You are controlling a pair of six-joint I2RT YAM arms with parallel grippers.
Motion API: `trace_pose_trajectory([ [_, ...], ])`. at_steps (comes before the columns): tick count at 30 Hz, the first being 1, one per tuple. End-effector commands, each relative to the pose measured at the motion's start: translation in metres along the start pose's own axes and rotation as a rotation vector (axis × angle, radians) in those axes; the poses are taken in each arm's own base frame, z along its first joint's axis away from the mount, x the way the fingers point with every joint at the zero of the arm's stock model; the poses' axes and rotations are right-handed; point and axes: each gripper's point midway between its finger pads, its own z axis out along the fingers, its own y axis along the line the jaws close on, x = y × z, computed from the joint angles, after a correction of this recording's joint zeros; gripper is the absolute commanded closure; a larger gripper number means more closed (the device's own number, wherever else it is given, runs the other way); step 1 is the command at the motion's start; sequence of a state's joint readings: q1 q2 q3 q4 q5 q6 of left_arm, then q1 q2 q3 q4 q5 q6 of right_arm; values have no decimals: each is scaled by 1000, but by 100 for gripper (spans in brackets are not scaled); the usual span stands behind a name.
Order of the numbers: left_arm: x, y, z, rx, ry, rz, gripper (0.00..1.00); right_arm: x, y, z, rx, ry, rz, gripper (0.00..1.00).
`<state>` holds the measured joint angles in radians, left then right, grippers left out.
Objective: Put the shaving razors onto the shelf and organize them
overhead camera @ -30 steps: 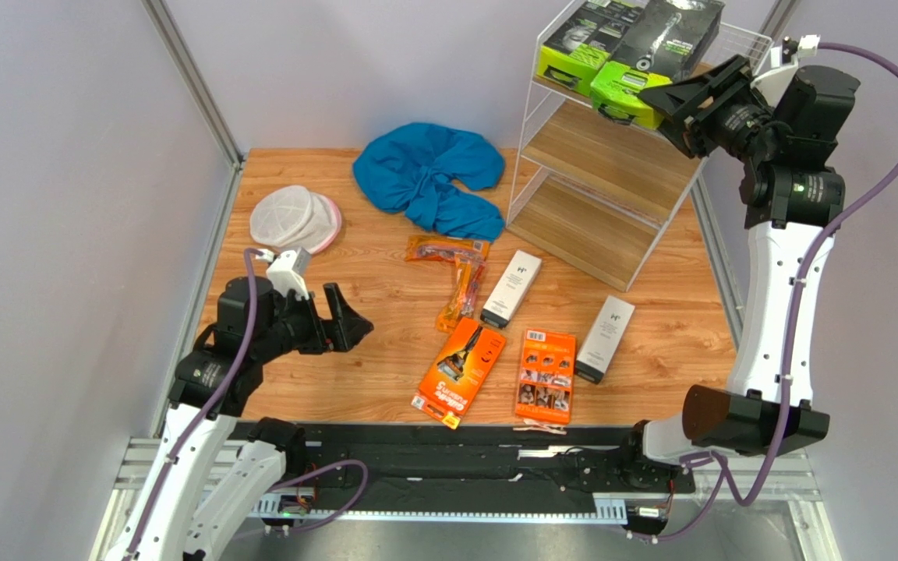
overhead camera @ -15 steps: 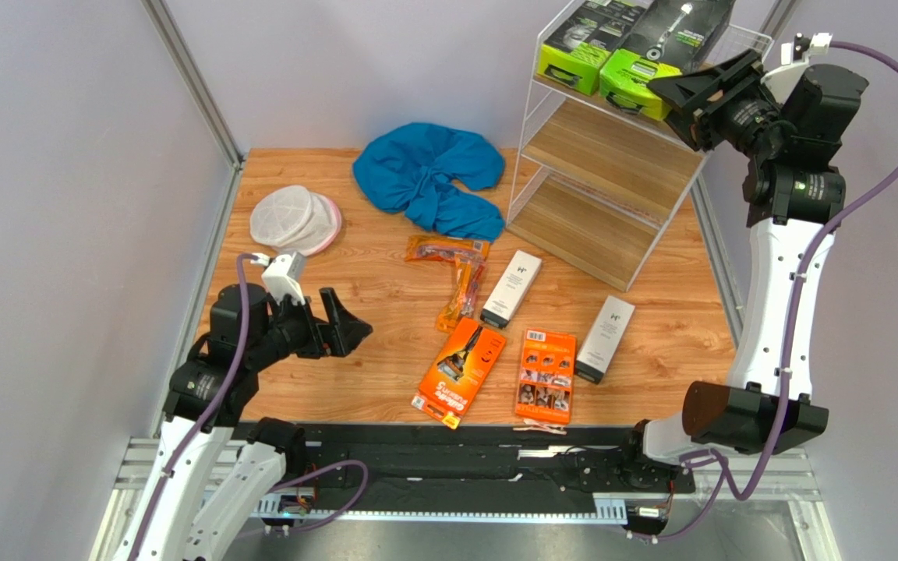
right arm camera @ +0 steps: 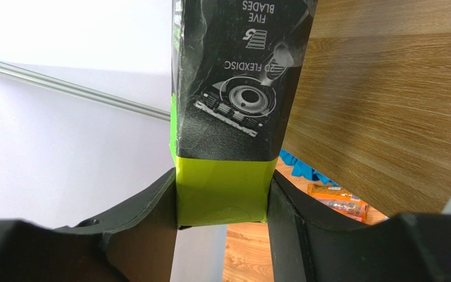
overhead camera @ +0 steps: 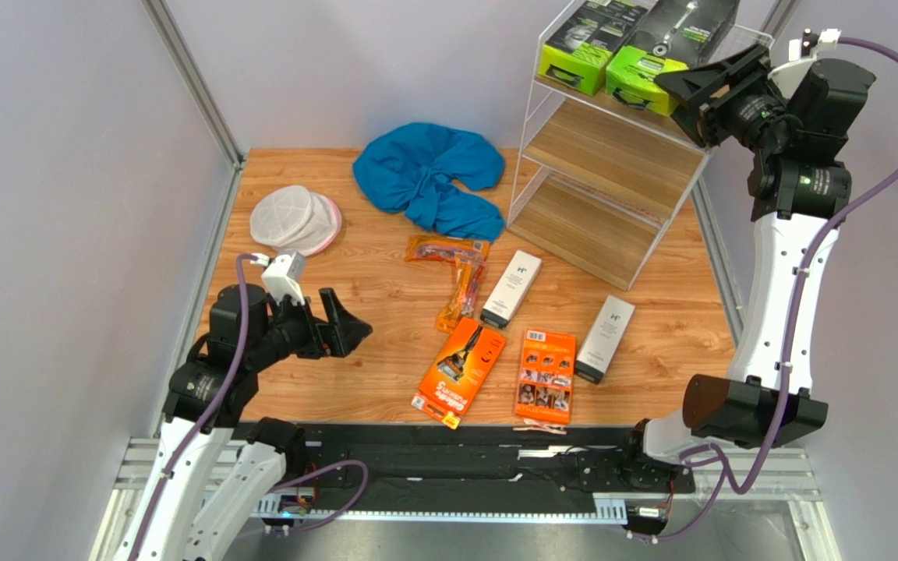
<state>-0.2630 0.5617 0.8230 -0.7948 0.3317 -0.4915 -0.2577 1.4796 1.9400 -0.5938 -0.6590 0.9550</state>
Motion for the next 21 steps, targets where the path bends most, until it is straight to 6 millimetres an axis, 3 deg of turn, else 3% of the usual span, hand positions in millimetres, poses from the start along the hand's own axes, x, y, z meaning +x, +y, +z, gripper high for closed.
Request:
trace_pose_trajectory([
  [1, -4, -5, -2, 25, -21, 24, 2, -14, 13, -1, -19, -47, -34, 39],
  [13, -4, -6, -2, 33, -23, 27, 2, -17, 18, -4, -11, -49, -42, 24],
  [21, -4, -7, -2, 38, -20, 29, 2, -18, 29, -23, -2, -76, -56, 22],
])
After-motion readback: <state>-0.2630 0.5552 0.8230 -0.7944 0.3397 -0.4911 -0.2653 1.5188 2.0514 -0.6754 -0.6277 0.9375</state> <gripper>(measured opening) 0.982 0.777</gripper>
